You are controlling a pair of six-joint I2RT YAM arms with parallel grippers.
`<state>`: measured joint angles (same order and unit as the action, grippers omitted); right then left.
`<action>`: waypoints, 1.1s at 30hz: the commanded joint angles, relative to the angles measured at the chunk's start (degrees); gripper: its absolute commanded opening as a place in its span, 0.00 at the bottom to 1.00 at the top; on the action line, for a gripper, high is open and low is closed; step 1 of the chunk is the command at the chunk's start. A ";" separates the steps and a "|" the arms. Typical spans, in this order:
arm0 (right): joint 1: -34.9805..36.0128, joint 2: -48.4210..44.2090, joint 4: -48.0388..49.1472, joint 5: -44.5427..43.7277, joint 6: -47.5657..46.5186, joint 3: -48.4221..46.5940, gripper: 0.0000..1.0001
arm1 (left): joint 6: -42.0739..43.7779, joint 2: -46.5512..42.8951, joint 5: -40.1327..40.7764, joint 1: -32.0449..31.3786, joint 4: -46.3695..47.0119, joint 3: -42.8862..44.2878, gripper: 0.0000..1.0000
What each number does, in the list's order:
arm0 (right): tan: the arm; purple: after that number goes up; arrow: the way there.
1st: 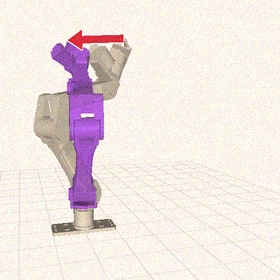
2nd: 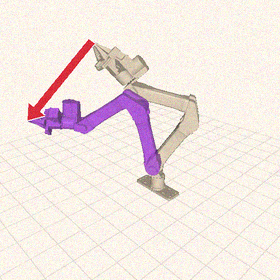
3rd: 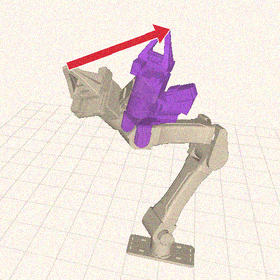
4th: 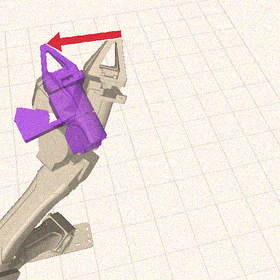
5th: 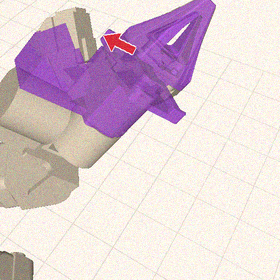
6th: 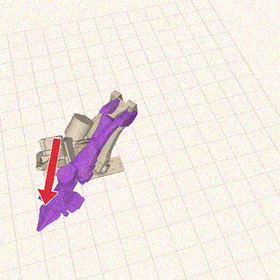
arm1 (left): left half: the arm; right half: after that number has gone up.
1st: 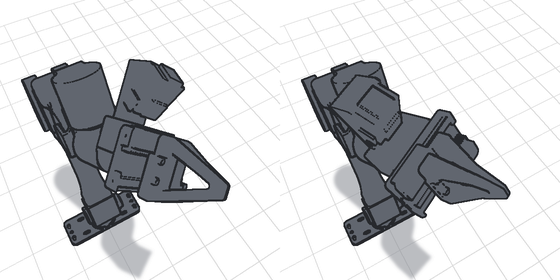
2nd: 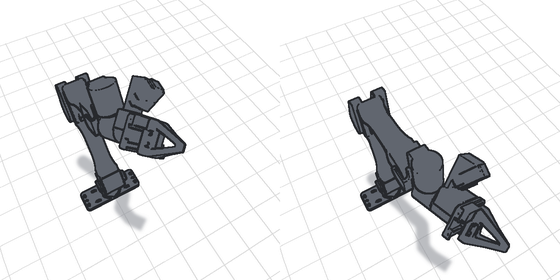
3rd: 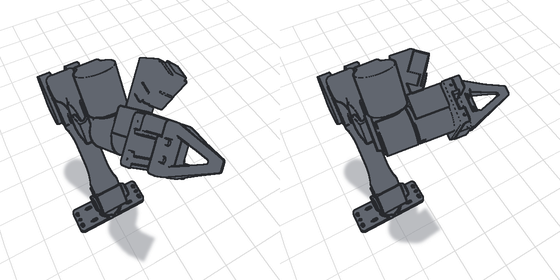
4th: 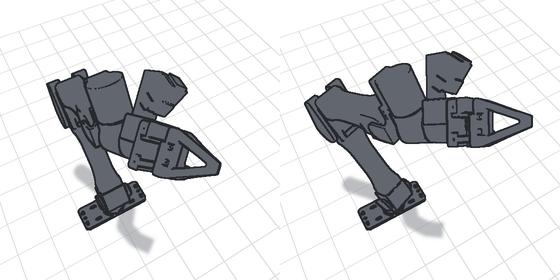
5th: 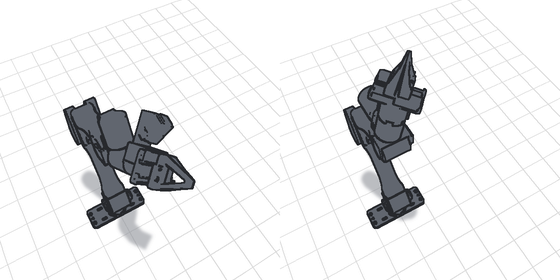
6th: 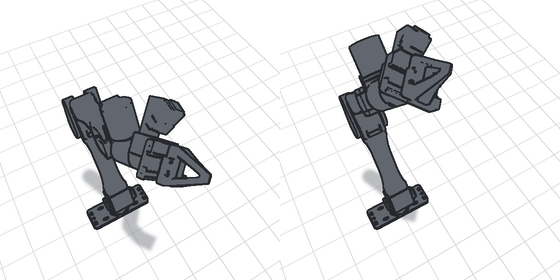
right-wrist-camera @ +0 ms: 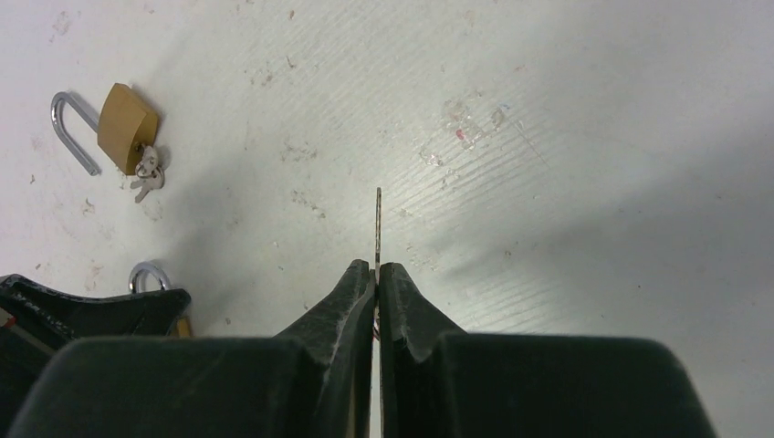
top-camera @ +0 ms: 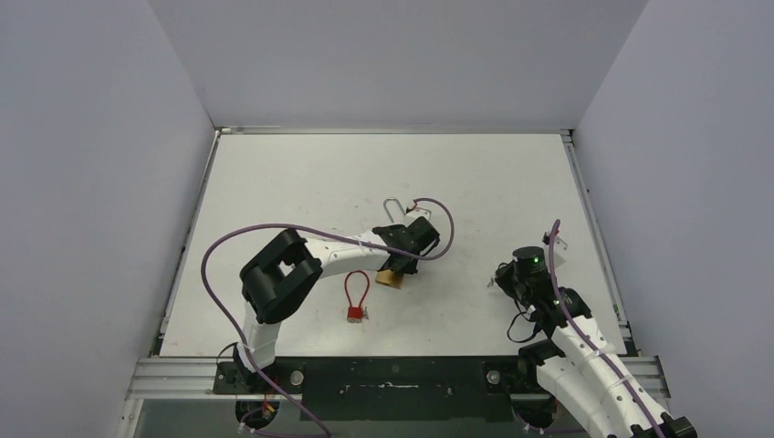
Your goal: Unlock with the key
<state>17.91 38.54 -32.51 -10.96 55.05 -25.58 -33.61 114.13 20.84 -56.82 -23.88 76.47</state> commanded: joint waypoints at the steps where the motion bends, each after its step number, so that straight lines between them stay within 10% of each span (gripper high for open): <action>1: -0.42 0.74 3.25 1.41 0.58 0.45 0.00 | 2.21 -1.90 -1.91 0.57 -3.59 -2.73 0.21; 12: -0.42 1.44 4.12 2.43 0.90 0.32 0.00 | 2.22 2.14 -7.11 4.39 -4.27 -0.04 0.22; 21: -0.42 -1.17 4.26 0.94 1.64 -0.26 0.00 | 4.69 6.16 -10.55 6.07 -7.82 3.06 0.02; 33: -0.47 0.10 4.77 1.66 0.89 -1.04 0.00 | 7.77 -10.81 -9.66 2.66 6.21 -4.17 0.00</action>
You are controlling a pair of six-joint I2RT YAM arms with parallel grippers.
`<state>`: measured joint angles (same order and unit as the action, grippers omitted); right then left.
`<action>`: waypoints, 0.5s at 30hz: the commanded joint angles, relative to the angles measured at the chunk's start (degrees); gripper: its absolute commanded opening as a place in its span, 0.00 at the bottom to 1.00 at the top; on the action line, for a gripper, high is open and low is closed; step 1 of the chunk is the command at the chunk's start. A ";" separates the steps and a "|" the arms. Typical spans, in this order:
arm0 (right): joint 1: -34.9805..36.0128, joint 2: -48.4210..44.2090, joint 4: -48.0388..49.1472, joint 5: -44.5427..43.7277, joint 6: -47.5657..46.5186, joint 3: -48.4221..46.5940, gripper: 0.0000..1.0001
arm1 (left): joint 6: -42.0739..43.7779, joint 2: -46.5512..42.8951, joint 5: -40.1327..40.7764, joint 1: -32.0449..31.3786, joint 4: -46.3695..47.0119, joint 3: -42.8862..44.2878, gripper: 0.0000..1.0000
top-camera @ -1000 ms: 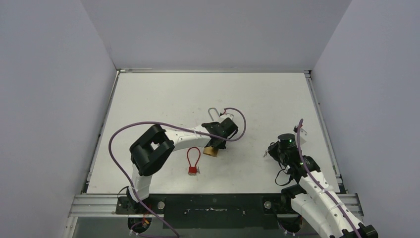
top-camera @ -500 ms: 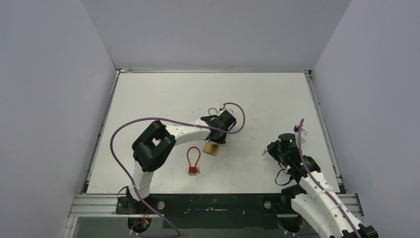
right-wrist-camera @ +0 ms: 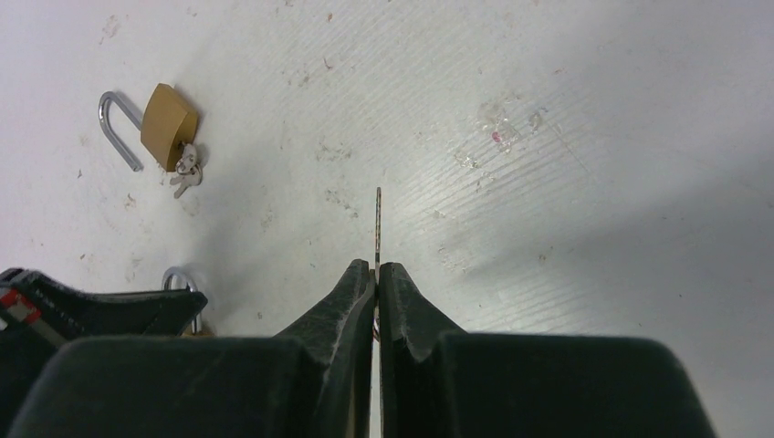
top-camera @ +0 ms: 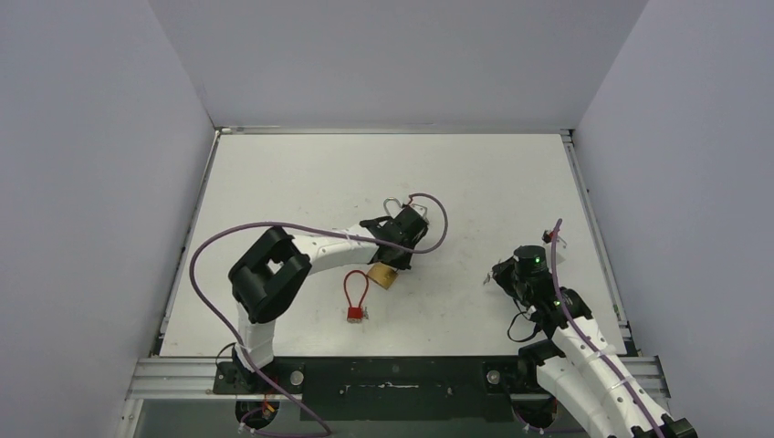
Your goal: Unlock with the key
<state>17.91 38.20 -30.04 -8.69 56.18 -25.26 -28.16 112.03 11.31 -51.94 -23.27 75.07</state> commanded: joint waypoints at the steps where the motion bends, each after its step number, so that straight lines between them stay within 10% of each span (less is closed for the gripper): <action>1: -0.43 0.47 2.47 -0.56 -0.17 -1.37 0.00 | 2.52 -10.16 0.10 -2.56 6.79 -3.43 0.00; 15: -0.42 2.08 3.30 0.14 -0.20 -1.95 0.00 | 4.17 -24.08 4.49 -5.27 21.96 -19.01 0.00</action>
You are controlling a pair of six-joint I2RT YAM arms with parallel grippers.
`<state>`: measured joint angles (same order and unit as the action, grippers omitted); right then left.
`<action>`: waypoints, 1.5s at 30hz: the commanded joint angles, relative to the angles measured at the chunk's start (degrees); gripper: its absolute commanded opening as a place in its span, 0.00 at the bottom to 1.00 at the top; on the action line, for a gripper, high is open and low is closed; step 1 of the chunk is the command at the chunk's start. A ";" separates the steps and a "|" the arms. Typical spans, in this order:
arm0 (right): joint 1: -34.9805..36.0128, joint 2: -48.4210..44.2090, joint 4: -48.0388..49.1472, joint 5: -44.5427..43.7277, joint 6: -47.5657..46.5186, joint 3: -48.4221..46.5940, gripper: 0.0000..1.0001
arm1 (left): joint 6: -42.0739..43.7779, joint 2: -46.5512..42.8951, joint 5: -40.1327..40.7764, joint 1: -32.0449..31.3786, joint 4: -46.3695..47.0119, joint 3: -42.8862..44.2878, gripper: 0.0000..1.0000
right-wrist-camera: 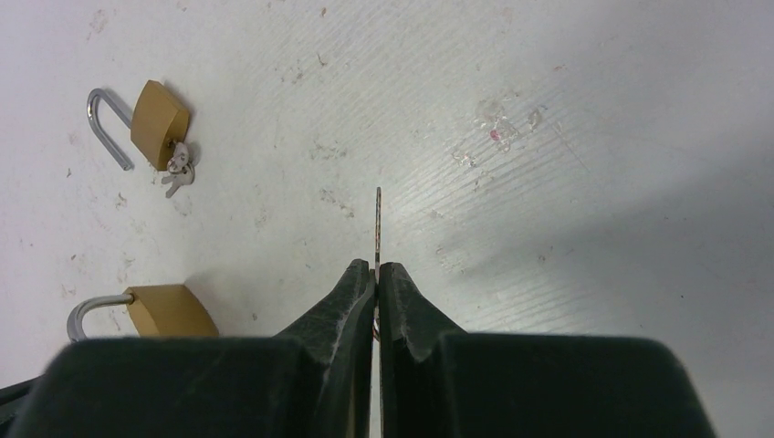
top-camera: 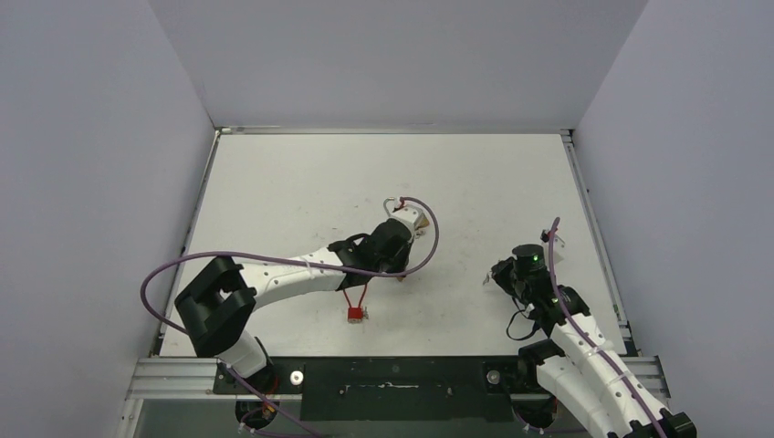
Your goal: Unlock with the key
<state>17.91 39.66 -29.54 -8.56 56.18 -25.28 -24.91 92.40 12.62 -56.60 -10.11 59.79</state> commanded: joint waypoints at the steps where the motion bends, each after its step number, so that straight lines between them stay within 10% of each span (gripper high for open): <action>1: -0.42 0.86 3.00 0.13 -0.20 -1.89 0.00 | 0.74 -5.23 4.04 -0.92 10.18 -5.19 0.00; 14: -0.37 3.50 5.13 1.99 -0.14 -1.53 0.00 | -2.06 -9.86 9.13 -2.02 14.00 -12.34 0.00; 22: -0.33 3.32 5.39 2.25 0.10 -0.89 0.00 | -7.84 -11.74 20.26 -3.16 15.86 -15.56 0.59; 30: -0.38 4.10 6.22 2.84 0.01 -0.48 0.00 | -12.43 -4.77 20.47 -4.64 17.58 -13.42 0.72; 37: -0.42 3.62 6.06 3.08 -0.16 -0.25 0.00 | -16.72 3.18 21.41 -5.27 13.11 -8.49 0.66; 45: -0.42 3.32 6.48 3.60 -0.54 -0.03 0.00 | -15.97 4.29 20.98 -5.17 15.98 -8.44 0.17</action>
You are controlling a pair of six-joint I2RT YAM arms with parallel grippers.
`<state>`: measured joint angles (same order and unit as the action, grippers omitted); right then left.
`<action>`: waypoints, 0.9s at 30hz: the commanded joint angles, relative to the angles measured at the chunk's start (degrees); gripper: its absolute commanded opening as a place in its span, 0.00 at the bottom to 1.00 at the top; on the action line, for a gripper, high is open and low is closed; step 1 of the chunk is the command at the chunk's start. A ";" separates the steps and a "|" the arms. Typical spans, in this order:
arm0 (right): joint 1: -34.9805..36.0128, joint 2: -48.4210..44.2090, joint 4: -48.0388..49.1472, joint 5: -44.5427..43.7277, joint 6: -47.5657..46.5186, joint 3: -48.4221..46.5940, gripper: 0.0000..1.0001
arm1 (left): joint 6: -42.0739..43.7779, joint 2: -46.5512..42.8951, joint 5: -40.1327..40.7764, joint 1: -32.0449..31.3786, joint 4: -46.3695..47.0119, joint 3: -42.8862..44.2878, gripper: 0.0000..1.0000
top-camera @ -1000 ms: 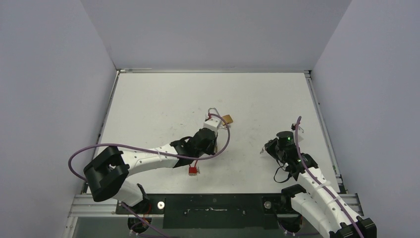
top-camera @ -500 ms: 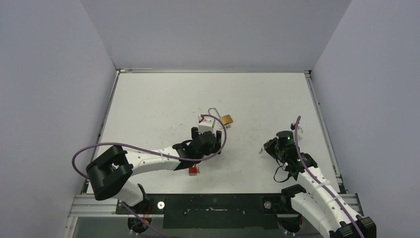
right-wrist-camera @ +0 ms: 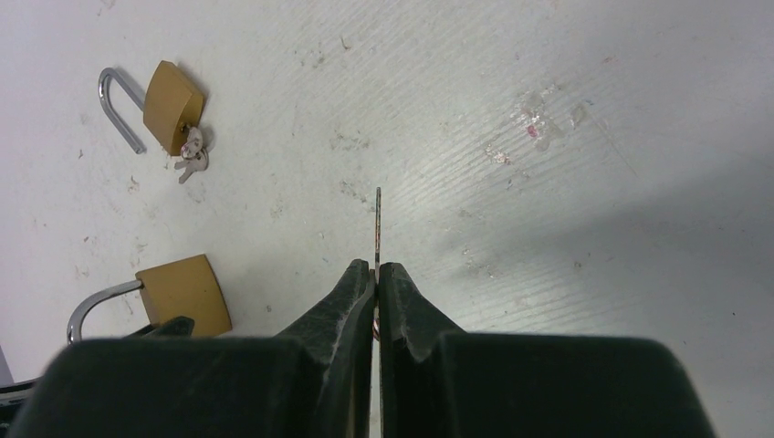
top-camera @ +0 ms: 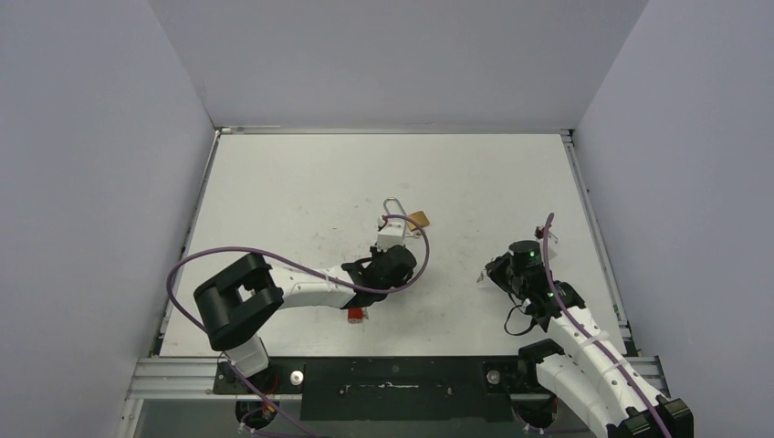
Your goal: Unlock with the key
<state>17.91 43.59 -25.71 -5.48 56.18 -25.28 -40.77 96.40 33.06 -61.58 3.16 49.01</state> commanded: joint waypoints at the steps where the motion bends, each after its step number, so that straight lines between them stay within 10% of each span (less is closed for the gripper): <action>1: -0.43 -0.62 2.76 0.67 -0.65 0.00 0.00 | 0.01 0.45 0.22 -0.13 2.93 2.44 0.14; 7: -0.42 -0.88 4.29 1.83 -1.78 -0.10 0.00 | 0.58 0.72 -1.30 0.42 3.35 2.77 0.04; 11: -0.42 -0.97 4.32 2.24 -2.21 -0.13 0.00 | 0.51 1.96 -3.05 1.11 3.96 2.88 0.31; 17: -0.42 -1.18 4.02 2.48 -2.24 -0.04 0.00 | 0.48 4.80 -3.71 1.19 4.79 3.99 0.34; 23: -0.42 -1.56 4.54 2.84 -3.00 -0.29 0.00 | 1.76 4.05 -3.36 1.83 5.06 4.33 0.02; 27: -0.42 -2.43 8.84 8.24 -6.54 0.35 0.00 | 4.96 -0.02 -7.93 4.05 5.52 4.32 0.00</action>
<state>17.91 42.72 -23.16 -2.24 53.56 -25.28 -38.98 101.25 28.86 -59.86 5.30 50.83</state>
